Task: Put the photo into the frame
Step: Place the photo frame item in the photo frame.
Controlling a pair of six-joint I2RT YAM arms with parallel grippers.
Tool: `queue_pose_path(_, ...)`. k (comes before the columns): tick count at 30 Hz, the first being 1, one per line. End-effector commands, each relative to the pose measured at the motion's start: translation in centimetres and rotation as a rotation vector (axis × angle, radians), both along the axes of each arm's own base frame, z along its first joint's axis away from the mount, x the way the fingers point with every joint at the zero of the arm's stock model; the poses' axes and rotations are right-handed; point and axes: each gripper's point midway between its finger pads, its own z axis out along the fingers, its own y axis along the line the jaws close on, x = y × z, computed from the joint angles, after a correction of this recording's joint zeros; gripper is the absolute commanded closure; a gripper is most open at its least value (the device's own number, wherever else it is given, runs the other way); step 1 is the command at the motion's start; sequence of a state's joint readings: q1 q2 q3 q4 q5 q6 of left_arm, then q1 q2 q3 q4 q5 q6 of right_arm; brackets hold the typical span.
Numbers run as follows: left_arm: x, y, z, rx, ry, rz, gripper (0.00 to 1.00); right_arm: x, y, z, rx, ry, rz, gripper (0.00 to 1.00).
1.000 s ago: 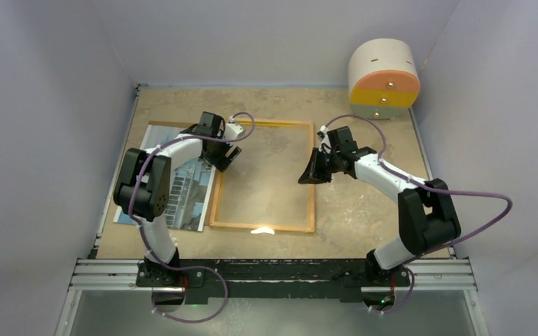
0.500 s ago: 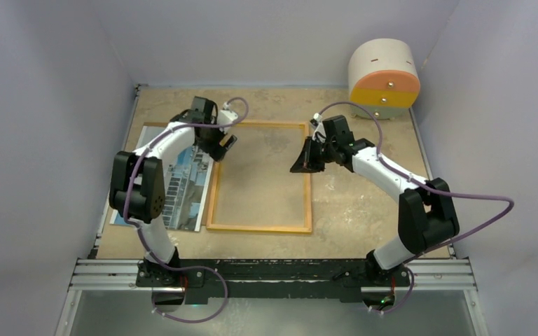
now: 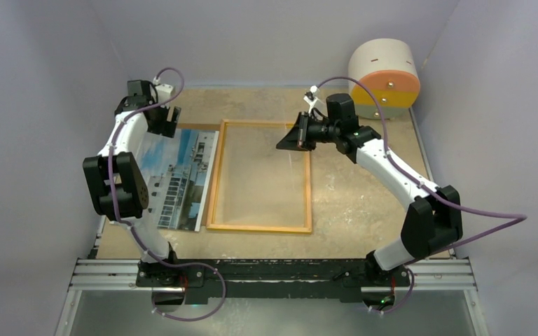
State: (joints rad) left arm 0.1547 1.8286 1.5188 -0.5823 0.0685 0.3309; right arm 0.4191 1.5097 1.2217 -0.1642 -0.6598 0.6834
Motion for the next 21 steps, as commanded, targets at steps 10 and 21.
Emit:
queue_pose_path(10,-1.6,-0.3,-2.9,-0.016,0.054,0.008,0.19,-1.3,2.8,11.6,0.357,-0.119,0.144,1.0)
queue_pose_path(21,-3.2,-1.8,-4.8,-0.047,0.091,-0.047,0.19,0.8,1.4,-3.1,0.165,0.051,-0.013,1.0)
